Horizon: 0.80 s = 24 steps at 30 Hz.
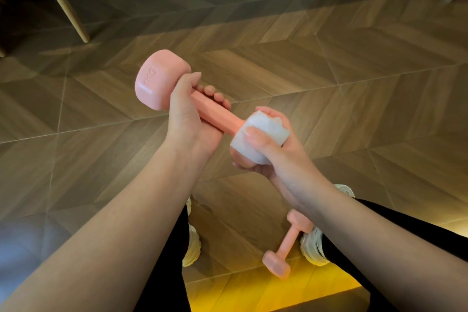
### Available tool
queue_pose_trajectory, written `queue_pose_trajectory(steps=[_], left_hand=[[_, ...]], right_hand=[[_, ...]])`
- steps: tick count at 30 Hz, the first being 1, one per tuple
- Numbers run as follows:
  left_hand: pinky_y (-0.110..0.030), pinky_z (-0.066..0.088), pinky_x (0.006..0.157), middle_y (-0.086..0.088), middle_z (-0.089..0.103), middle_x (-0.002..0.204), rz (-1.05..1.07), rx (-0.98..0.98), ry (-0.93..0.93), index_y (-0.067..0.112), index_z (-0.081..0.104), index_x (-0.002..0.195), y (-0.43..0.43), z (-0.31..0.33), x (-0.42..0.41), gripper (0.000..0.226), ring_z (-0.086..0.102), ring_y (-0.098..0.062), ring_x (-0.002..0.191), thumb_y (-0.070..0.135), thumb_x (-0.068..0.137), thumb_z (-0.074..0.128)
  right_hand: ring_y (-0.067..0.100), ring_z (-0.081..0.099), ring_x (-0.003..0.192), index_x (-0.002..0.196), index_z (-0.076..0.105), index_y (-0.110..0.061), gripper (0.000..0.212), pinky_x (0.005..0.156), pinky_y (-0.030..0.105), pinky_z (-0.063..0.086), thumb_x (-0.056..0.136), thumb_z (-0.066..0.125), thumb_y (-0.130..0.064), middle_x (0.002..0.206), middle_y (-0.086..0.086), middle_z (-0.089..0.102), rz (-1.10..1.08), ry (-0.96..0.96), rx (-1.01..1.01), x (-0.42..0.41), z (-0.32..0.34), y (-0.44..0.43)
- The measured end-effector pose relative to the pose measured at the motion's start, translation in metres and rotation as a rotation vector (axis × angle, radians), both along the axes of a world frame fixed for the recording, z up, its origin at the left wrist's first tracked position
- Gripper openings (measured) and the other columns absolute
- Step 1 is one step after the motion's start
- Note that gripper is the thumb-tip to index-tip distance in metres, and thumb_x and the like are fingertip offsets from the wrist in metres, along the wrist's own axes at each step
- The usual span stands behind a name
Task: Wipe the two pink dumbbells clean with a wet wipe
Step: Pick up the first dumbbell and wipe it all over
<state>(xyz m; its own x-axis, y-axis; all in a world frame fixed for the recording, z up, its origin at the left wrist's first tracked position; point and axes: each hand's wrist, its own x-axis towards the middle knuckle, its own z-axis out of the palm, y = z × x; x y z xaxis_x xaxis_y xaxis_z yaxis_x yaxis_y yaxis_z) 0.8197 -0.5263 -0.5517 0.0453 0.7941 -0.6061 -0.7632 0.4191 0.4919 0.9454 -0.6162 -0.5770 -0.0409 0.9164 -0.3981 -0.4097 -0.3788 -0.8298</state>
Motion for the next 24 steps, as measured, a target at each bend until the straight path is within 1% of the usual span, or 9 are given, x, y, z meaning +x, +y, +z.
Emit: queue_pose_trajectory(steps=[3,5,7,10,12,16,20,22,24], left_hand=[[-0.026,0.041,0.056,0.005,0.042,0.053,-0.019,0.0,-0.003,0.018,0.042,0.066,0.0,-0.002,0.002,0.029,0.043,-0.012,0.046,0.018,0.089,0.059],[-0.026,0.04,0.056,0.006,0.039,0.051,-0.029,0.002,0.01,0.019,0.041,0.065,-0.001,-0.003,0.004,0.03,0.041,-0.012,0.044,0.017,0.089,0.06],[-0.025,0.039,0.054,0.006,0.038,0.05,-0.036,0.003,0.021,0.02,0.041,0.064,-0.002,-0.004,0.004,0.031,0.04,-0.011,0.042,0.017,0.088,0.06],[-0.024,0.04,0.054,0.006,0.038,0.049,-0.045,0.0,0.024,0.02,0.041,0.064,-0.002,-0.004,0.004,0.031,0.04,-0.011,0.042,0.017,0.087,0.061],[-0.024,0.04,0.053,0.006,0.037,0.05,-0.043,-0.004,0.042,0.02,0.041,0.064,-0.002,-0.004,0.004,0.031,0.039,-0.011,0.042,0.017,0.088,0.061],[-0.023,0.038,0.049,0.007,0.034,0.05,-0.029,0.005,0.067,0.02,0.038,0.065,-0.004,-0.005,0.002,0.033,0.035,-0.01,0.041,0.018,0.089,0.061],[-0.025,0.04,0.053,0.006,0.039,0.051,-0.036,0.011,0.076,0.02,0.041,0.064,-0.006,-0.004,0.002,0.033,0.041,-0.01,0.044,0.018,0.091,0.061],[-0.026,0.042,0.057,0.005,0.043,0.053,-0.028,-0.002,0.059,0.019,0.045,0.062,-0.006,-0.002,0.002,0.033,0.046,-0.01,0.047,0.016,0.091,0.061],[-0.027,0.043,0.061,0.005,0.046,0.054,-0.006,-0.025,0.042,0.018,0.046,0.064,-0.006,0.001,0.001,0.03,0.049,-0.011,0.05,0.014,0.091,0.061]], right_hand=[[0.02,0.063,0.088,0.116,0.055,-0.032,0.034,0.083,0.045,0.051,0.084,0.068,-0.034,0.098,0.001,0.065,-0.048,-0.042,-0.037,0.0,0.0,0.001],[0.021,0.06,0.086,0.106,0.06,-0.032,0.015,0.083,0.046,0.045,0.092,0.063,-0.035,0.083,-0.003,0.067,-0.097,0.005,-0.088,0.0,0.0,0.002],[0.021,0.06,0.088,0.101,0.063,-0.033,0.009,0.087,0.048,0.046,0.095,0.059,-0.037,0.079,-0.005,0.069,-0.12,0.044,-0.118,0.001,0.0,0.002],[0.022,0.063,0.092,0.106,0.065,-0.03,0.019,0.1,0.056,0.046,0.097,0.054,-0.042,0.084,-0.002,0.071,-0.146,0.076,-0.155,0.001,-0.001,0.003],[0.025,0.062,0.096,0.11,0.065,-0.025,0.023,0.102,0.057,0.043,0.095,0.057,-0.041,0.091,0.003,0.069,-0.147,0.119,-0.179,0.001,-0.003,0.003],[0.031,0.059,0.1,0.123,0.056,-0.012,0.041,0.105,0.057,0.04,0.087,0.067,-0.028,0.105,0.015,0.063,0.022,0.198,-0.23,0.001,0.0,0.0],[0.033,0.061,0.097,0.132,0.05,-0.01,0.056,0.099,0.059,0.046,0.082,0.072,-0.021,0.109,0.018,0.062,0.077,0.162,-0.173,0.003,0.0,0.0],[0.027,0.062,0.09,0.132,0.048,-0.019,0.067,0.084,0.046,0.054,0.074,0.081,-0.016,0.109,0.014,0.06,0.076,0.087,-0.117,0.006,0.0,0.002],[0.019,0.063,0.086,0.126,0.051,-0.03,0.066,0.068,0.031,0.053,0.069,0.079,-0.012,0.109,0.006,0.058,0.083,0.052,-0.09,0.01,0.002,0.004]])
